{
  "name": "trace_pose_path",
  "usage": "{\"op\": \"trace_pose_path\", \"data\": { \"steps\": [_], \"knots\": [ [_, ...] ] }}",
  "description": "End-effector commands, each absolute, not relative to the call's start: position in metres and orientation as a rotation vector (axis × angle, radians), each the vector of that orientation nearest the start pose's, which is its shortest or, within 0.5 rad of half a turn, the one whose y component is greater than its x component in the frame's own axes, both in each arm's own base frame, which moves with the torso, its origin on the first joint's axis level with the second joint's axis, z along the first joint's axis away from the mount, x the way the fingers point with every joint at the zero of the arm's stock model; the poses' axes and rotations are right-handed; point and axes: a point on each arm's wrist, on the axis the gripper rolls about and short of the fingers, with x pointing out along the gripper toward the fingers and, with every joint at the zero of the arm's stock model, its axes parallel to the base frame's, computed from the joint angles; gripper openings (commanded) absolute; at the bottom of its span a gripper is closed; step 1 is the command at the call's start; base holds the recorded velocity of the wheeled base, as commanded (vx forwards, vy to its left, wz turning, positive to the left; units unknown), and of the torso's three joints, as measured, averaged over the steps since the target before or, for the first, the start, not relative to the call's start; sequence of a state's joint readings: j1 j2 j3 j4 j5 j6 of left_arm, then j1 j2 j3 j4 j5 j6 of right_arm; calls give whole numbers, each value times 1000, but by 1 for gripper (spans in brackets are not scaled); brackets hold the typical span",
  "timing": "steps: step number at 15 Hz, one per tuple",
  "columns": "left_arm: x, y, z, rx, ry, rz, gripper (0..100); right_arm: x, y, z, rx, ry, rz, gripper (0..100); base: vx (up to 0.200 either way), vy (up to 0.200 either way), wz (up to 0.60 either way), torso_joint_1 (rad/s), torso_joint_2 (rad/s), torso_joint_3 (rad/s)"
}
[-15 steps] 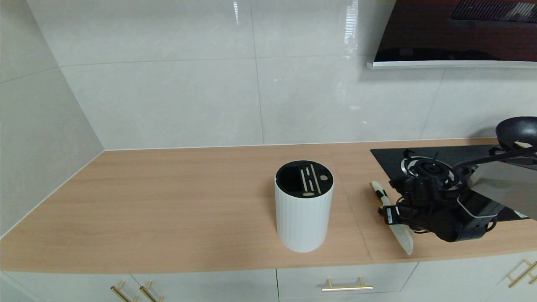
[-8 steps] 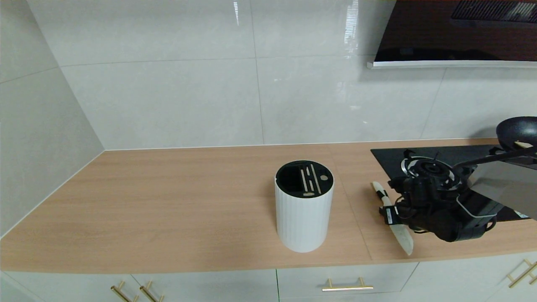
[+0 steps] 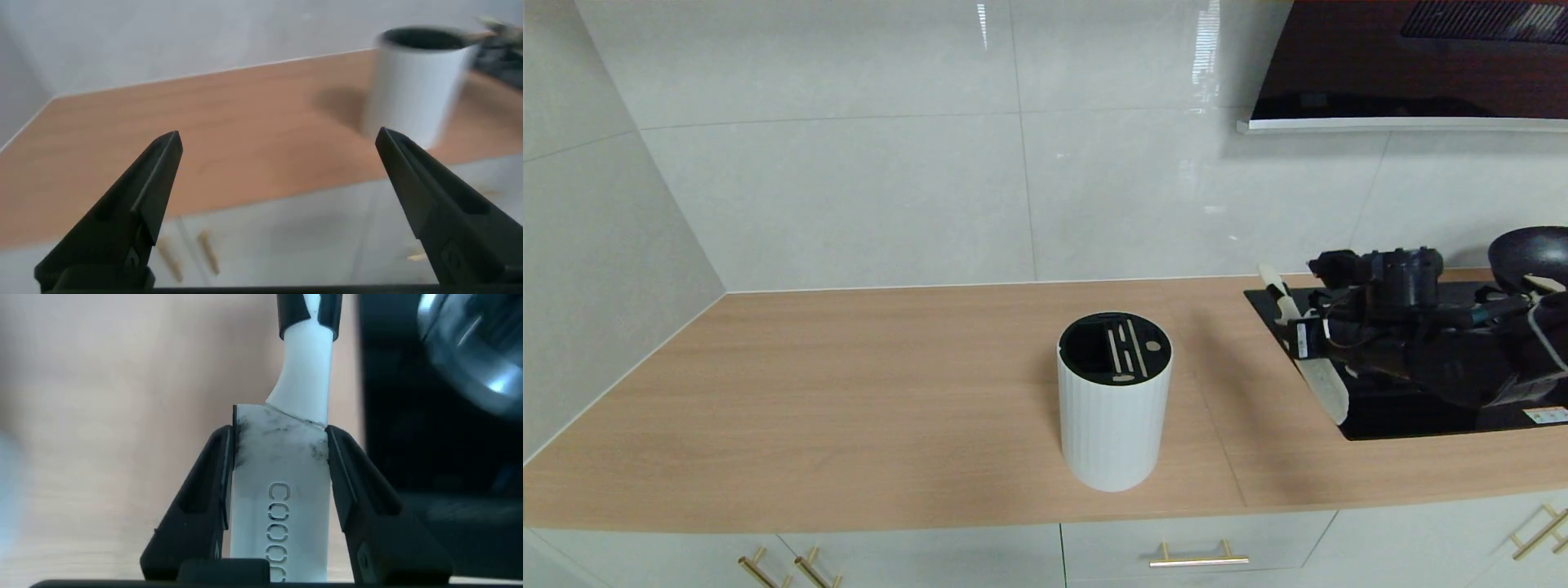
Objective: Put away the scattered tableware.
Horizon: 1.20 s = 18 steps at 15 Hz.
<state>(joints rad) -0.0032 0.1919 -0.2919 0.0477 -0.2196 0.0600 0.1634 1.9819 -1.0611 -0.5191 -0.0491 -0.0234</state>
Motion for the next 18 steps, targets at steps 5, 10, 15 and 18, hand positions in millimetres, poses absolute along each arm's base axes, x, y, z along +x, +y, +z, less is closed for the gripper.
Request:
{"op": "trace_pose_path", "data": {
  "steps": [5, 10, 15, 18],
  "knots": [
    [150, -43, 265, -63, 256, -590, 100, 314, 124, 252, -42, 153, 284, 0, 0, 0, 0, 0, 0, 0],
    [248, -128, 238, -280, 192, -741, 100, 284, 167, 240, -45, 193, 367, 0, 0, 0, 0, 0, 0, 0],
    [277, -166, 218, -482, 227, -761, 100, 240, 217, 241, -9, 180, 416, 0, 0, 0, 0, 0, 0, 0],
    [281, -177, 233, -624, 237, -785, 100, 227, 230, 236, -4, 166, 455, 0, 0, 0, 0, 0, 0, 0]
  ]
}}
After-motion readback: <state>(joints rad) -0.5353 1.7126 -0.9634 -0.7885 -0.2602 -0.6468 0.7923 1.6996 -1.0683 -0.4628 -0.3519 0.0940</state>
